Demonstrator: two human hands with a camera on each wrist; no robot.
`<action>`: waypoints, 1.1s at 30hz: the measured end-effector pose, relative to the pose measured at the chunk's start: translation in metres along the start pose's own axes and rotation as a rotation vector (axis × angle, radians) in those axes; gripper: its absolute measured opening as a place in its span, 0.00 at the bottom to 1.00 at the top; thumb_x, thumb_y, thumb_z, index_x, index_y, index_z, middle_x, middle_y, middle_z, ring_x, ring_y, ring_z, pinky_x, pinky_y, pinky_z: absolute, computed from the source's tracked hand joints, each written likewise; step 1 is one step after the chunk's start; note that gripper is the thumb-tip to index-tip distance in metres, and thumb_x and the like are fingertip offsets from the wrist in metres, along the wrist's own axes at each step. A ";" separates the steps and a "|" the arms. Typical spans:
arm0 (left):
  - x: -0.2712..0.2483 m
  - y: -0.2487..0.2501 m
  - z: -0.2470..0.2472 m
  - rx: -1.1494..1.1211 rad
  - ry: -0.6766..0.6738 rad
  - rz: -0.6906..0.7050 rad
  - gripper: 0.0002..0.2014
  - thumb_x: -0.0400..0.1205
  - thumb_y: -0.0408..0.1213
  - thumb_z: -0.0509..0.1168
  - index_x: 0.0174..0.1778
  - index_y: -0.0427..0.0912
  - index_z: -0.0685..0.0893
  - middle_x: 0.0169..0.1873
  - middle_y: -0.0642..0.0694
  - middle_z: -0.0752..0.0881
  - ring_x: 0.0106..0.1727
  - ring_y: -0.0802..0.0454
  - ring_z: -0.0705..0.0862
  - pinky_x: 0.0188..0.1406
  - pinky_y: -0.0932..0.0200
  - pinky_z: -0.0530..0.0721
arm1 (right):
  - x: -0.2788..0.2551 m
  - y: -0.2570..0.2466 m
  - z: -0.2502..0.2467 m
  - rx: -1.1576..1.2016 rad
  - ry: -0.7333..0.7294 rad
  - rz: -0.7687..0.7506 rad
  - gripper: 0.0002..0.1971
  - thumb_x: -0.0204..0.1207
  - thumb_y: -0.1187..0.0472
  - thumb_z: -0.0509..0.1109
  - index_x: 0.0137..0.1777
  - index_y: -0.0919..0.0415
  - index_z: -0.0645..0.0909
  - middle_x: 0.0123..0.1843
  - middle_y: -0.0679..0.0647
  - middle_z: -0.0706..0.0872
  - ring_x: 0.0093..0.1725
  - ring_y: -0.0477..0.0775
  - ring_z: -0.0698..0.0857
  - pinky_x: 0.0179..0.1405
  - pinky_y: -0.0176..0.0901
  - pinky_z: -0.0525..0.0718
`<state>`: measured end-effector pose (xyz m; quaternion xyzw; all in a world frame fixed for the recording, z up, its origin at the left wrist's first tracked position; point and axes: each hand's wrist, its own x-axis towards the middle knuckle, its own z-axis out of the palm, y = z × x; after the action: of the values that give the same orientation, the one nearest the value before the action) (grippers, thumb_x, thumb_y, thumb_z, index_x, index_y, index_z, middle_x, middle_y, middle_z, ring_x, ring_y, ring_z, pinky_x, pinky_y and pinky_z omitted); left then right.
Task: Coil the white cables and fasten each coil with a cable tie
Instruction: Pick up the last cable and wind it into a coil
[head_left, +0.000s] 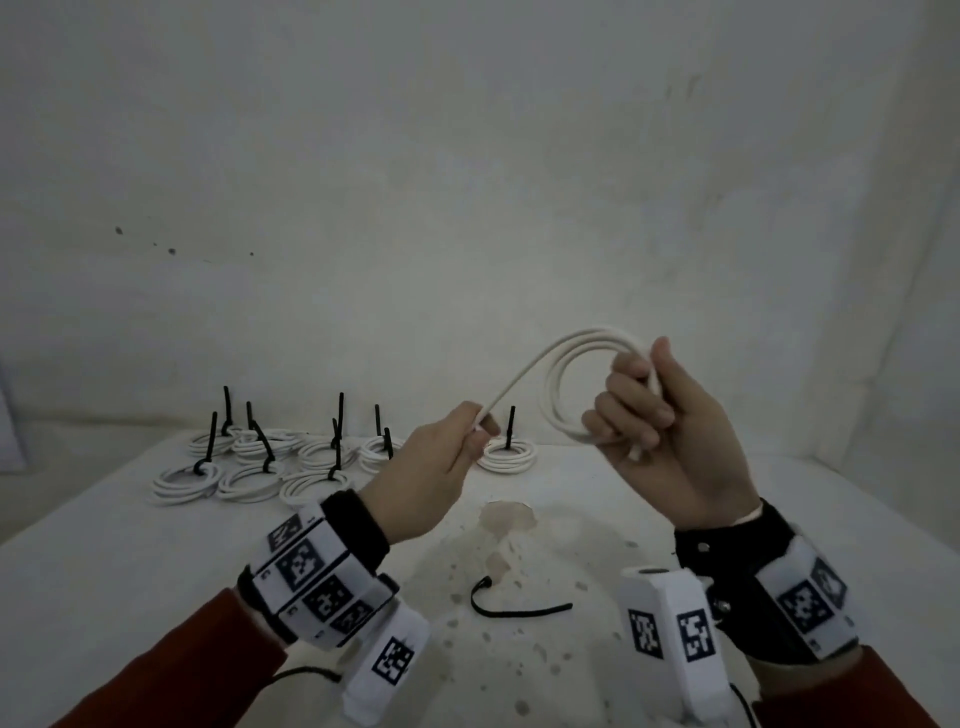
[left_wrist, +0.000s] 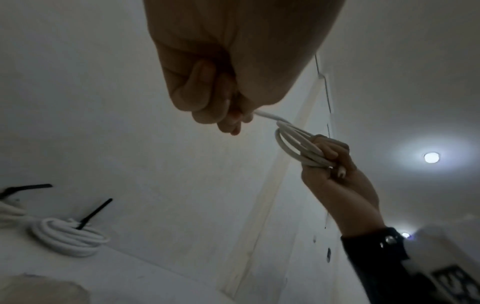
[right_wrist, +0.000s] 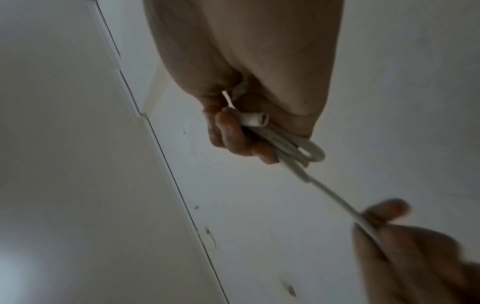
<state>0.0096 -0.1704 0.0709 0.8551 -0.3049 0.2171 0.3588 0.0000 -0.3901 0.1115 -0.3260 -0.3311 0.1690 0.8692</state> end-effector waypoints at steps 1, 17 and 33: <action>-0.003 -0.002 0.000 0.061 -0.030 -0.002 0.07 0.88 0.37 0.52 0.53 0.46 0.75 0.28 0.57 0.73 0.29 0.63 0.73 0.31 0.68 0.70 | -0.002 -0.005 -0.001 0.012 0.007 -0.024 0.19 0.86 0.49 0.53 0.41 0.59 0.77 0.23 0.47 0.69 0.22 0.46 0.67 0.35 0.38 0.73; -0.001 0.015 0.002 0.892 0.144 0.412 0.04 0.73 0.35 0.74 0.41 0.43 0.87 0.30 0.49 0.84 0.25 0.48 0.81 0.17 0.60 0.72 | 0.016 0.013 0.019 0.064 0.159 -0.294 0.07 0.84 0.60 0.55 0.50 0.60 0.73 0.34 0.47 0.75 0.33 0.45 0.76 0.45 0.38 0.78; -0.003 0.023 -0.015 0.797 0.461 0.727 0.19 0.82 0.51 0.66 0.31 0.40 0.84 0.28 0.47 0.81 0.29 0.47 0.76 0.29 0.53 0.68 | 0.026 0.058 0.031 -0.894 0.394 -0.090 0.21 0.85 0.60 0.61 0.30 0.68 0.72 0.21 0.51 0.77 0.21 0.46 0.75 0.23 0.34 0.74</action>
<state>-0.0101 -0.1709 0.0901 0.6955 -0.3874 0.6044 -0.0309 -0.0073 -0.3201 0.1016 -0.6784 -0.2141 -0.0923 0.6967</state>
